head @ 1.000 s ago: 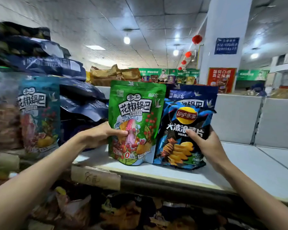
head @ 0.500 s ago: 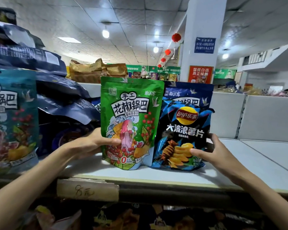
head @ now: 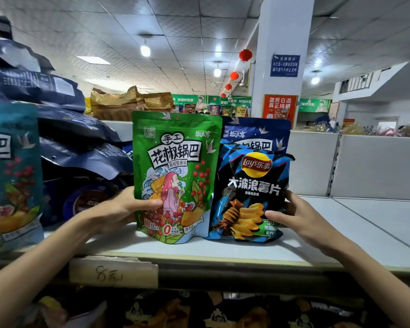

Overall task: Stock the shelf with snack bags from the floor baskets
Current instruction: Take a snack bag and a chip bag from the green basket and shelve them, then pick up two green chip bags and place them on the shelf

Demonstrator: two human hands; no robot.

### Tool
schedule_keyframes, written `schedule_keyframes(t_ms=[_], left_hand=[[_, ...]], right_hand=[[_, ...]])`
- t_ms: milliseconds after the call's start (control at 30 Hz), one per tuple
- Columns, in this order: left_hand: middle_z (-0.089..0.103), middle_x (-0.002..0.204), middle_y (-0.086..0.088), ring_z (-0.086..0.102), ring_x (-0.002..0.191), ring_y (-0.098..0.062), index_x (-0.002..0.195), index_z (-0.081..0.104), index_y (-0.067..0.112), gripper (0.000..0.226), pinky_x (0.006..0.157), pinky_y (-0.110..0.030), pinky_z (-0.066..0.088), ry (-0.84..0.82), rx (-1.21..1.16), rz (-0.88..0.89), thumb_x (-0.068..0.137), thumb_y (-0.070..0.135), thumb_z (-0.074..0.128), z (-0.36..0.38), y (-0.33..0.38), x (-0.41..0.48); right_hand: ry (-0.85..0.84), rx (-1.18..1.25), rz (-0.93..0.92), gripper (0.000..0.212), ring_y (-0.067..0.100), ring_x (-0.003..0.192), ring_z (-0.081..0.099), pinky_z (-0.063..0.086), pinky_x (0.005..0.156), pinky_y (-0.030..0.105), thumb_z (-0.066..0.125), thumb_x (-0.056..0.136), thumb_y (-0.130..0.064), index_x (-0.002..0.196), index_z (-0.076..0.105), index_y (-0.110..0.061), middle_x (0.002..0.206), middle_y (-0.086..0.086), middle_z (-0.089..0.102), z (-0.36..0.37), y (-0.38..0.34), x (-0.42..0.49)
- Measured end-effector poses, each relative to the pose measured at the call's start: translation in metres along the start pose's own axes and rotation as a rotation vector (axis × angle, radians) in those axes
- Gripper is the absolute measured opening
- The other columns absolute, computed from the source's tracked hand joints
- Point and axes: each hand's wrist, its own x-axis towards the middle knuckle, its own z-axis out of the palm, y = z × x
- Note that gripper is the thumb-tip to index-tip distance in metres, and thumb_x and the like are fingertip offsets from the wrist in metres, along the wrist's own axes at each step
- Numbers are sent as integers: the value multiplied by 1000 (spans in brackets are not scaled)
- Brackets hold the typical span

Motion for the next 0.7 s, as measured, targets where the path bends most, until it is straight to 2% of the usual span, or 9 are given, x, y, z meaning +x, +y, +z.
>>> schedule_keyframes(t_ms=[67,133,200,267,367,433,500,600,700], left_hand=[[74,108,-16,73,96,-29,117,61,9,101,76,-36,60,16,-7,6,30,40,100,-1,1,-5],[72,118,-12,71,105,-26,124,57,15,100,87,-42,56,47,-6,32,38,46,98,-4,2,-11],[68,126,-3,66,116,-24,130,54,24,97,97,-44,51,90,14,83,47,54,93,-5,6,-22],[66,130,7,62,122,-15,133,52,31,98,101,-37,50,164,84,151,48,67,86,-1,13,-41],[44,148,17,43,134,0,149,34,32,116,112,-30,32,360,313,235,51,82,71,17,16,-69],[35,154,13,34,133,2,152,29,29,111,107,-22,26,568,415,286,58,79,63,35,8,-86],[34,155,12,32,131,2,152,30,31,116,103,-20,25,693,414,313,54,87,57,57,-4,-104],[35,150,31,38,133,9,146,33,48,110,107,-25,29,613,294,433,49,96,53,89,-23,-122],[33,156,22,32,144,-2,147,32,45,96,109,-38,41,325,212,541,64,87,55,132,-33,-124]], right_hand=[[-6,-17,7,62,6,109,67,58,89,29,73,76,-38,132,49,-30,127,-6,66,-1,-1,-1],[21,-69,1,68,6,113,64,54,96,35,72,74,-46,135,45,-32,130,-8,63,-2,-4,-5],[136,-144,-23,79,8,123,56,46,104,39,68,75,-55,143,36,-31,137,-10,56,0,-10,-12],[343,-171,-83,86,9,133,44,39,109,38,66,78,-63,148,28,-32,147,-9,44,4,-16,-21],[578,-174,-253,85,-1,141,30,28,109,18,54,76,-70,149,27,-35,154,-19,32,23,-26,-44],[631,-149,-352,79,-3,143,27,24,106,5,51,80,-65,149,29,-35,153,-24,29,40,-32,-62],[638,-124,-413,75,-1,145,25,23,112,9,52,83,-61,149,30,-33,155,-23,28,57,-33,-80],[579,-66,-395,76,1,147,23,24,119,27,53,84,-57,151,29,-30,158,-20,27,75,-30,-108],[548,1,-308,76,0,147,23,23,119,42,51,83,-49,152,27,-29,158,-21,27,79,-21,-141]])
